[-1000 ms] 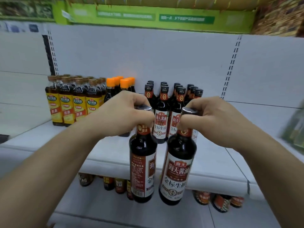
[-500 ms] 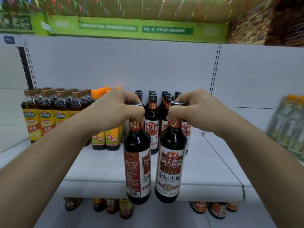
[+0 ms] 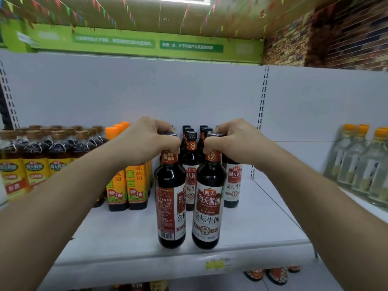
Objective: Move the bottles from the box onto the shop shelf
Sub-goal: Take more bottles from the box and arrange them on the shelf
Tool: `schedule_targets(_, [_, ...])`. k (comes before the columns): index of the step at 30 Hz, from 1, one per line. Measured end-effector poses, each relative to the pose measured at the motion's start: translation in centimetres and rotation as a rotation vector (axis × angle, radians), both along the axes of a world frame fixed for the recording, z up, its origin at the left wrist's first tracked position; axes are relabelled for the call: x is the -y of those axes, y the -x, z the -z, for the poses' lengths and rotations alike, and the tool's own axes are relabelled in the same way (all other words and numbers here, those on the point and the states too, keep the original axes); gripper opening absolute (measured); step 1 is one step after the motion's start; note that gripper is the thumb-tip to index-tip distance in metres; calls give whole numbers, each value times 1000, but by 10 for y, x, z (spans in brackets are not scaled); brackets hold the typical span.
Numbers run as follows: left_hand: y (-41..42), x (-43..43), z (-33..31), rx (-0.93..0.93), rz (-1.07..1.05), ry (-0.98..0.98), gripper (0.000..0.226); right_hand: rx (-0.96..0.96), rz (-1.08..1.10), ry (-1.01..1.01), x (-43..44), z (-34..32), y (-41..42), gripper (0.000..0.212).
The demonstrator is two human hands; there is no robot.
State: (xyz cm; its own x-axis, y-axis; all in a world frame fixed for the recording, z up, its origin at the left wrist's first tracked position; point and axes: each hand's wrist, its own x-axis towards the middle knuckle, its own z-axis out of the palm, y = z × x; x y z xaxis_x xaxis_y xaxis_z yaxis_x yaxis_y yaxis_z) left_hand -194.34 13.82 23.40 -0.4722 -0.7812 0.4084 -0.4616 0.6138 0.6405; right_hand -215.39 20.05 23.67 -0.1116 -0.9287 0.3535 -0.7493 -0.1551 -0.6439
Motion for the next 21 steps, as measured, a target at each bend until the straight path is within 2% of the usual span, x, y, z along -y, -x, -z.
schedule_targets(5, [0, 21, 4, -6, -12, 5, 10, -7, 34, -17, 18, 3, -2, 26])
schedule_targets(13, [4, 46, 14, 35, 4, -20, 9, -36, 44, -37, 43, 13, -3, 32])
schedule_targets(21, [5, 64, 18, 69, 63, -38, 4, -37, 21, -44, 59, 22, -2, 25])
